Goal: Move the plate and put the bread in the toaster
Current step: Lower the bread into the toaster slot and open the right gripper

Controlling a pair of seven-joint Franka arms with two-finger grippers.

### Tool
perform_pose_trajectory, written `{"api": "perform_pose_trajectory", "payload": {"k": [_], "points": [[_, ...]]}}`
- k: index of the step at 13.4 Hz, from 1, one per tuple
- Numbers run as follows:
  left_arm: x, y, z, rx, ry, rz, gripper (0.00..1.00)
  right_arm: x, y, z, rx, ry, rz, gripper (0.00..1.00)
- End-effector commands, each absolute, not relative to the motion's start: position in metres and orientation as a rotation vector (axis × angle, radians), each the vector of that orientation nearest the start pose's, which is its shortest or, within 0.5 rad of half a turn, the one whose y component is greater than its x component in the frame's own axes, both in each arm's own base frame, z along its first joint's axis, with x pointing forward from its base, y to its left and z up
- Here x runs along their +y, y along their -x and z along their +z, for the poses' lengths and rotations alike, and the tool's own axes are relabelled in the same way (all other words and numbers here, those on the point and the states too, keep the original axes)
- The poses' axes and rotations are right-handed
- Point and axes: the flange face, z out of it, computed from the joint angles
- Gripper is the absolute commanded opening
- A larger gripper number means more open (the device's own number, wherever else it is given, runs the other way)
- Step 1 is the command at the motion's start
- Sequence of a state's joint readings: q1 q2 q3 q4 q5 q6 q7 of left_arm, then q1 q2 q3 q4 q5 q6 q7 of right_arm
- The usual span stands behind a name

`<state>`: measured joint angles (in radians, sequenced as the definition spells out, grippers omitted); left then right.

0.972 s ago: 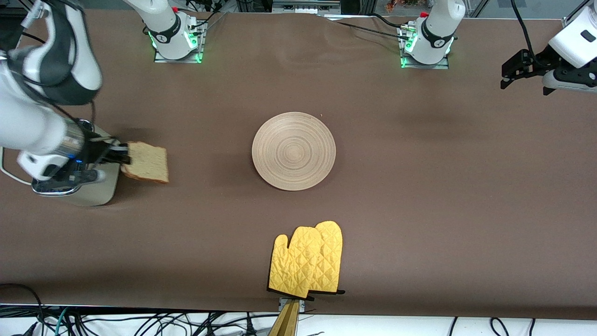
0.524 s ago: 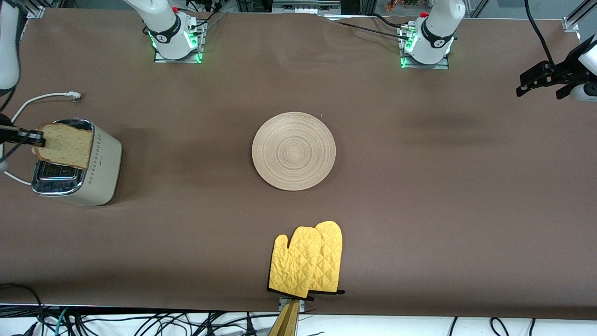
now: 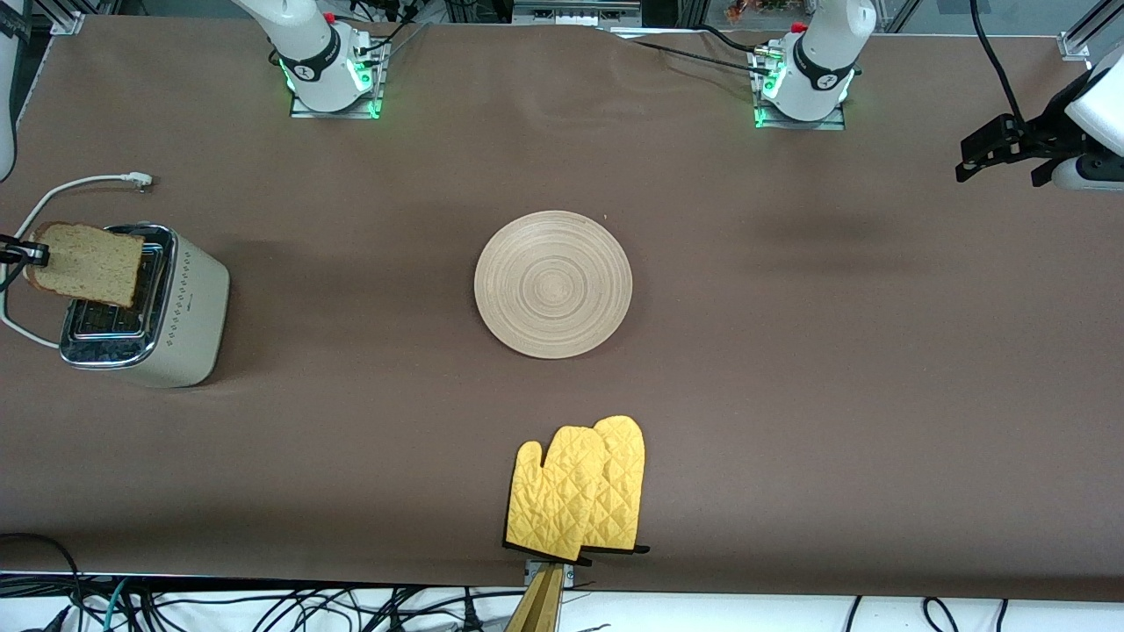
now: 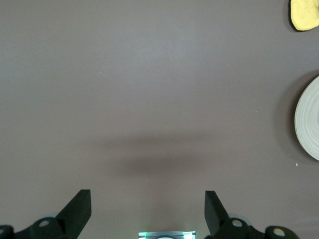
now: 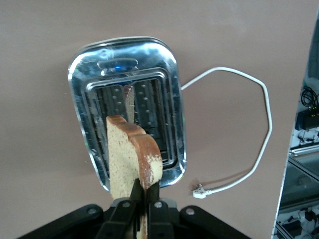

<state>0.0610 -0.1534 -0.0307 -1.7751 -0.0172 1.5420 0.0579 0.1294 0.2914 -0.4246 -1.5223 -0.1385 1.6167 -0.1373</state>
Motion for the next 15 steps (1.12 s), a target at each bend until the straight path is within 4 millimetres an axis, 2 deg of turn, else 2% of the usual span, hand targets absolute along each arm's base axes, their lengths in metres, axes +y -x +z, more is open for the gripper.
{"api": "perform_pose_trajectory", "payload": {"k": [1, 3, 6, 10, 12, 15], "points": [[0.007, -0.5, 0.614, 0.034, 3.167, 0.135, 1.0, -0.175, -0.6, 0.494, 0.196, 3.362, 0.407, 0.0], [0.008, -0.5, 0.615, 0.031, 3.167, 0.132, 1.0, -0.172, -0.604, 0.487, 0.187, 3.366, 0.414, 0.0], [0.008, -0.5, 0.615, 0.034, 3.167, 0.135, 1.0, -0.156, -0.611, 0.489, 0.131, 3.378, 0.37, 0.0], [0.008, -0.5, 0.615, 0.031, 3.168, 0.135, 1.0, -0.155, -0.621, 0.478, 0.029, 3.393, 0.334, 0.0], [0.008, -0.5, 0.615, 0.031, 3.168, 0.135, 1.0, -0.141, -0.625, 0.482, -0.031, 3.397, 0.317, 0.0], [0.008, -0.5, 0.616, 0.031, 3.168, 0.132, 1.0, -0.137, -0.631, 0.482, -0.063, 3.411, 0.264, 0.0]]}}
